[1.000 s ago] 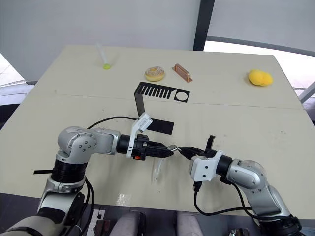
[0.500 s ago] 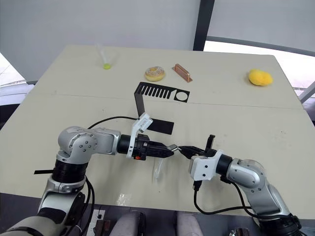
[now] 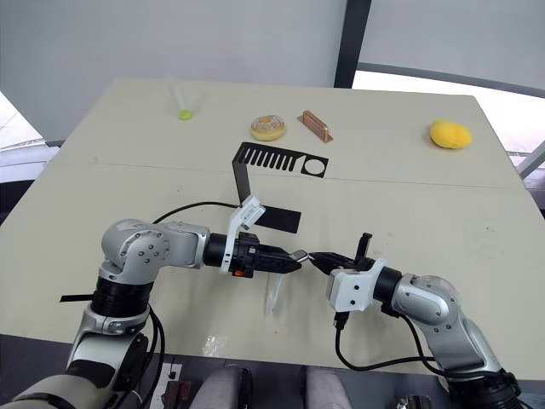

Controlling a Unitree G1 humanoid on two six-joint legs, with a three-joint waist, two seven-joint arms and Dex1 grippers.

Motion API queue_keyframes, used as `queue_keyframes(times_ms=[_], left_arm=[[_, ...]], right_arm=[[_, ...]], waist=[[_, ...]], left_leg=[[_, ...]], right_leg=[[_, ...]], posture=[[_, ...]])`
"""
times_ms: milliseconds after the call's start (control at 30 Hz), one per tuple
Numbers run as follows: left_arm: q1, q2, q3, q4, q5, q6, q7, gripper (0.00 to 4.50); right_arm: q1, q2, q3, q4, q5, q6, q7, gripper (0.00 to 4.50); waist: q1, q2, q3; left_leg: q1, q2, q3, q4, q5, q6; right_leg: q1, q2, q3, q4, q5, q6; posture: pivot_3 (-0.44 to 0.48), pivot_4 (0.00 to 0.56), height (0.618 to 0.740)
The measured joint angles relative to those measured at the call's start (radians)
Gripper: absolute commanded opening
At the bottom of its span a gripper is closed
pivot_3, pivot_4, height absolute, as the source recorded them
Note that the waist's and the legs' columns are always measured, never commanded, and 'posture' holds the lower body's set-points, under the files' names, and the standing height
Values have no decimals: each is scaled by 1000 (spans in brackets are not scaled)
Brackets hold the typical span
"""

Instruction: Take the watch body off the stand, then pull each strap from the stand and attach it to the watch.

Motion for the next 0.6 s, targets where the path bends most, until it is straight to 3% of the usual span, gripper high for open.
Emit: queue_keyframes(times_ms=[600], left_arm=[[-19,-5,-38,0,42,-7,3,1581]], right_arm=[[0,-18,4,0,-25,2,1,0]], waist=[[0,0,0]], left_leg=[[0,0,0,0,0,0]], right_leg=[[0,0,0,0,0,0]], posture=[[0,150,740]])
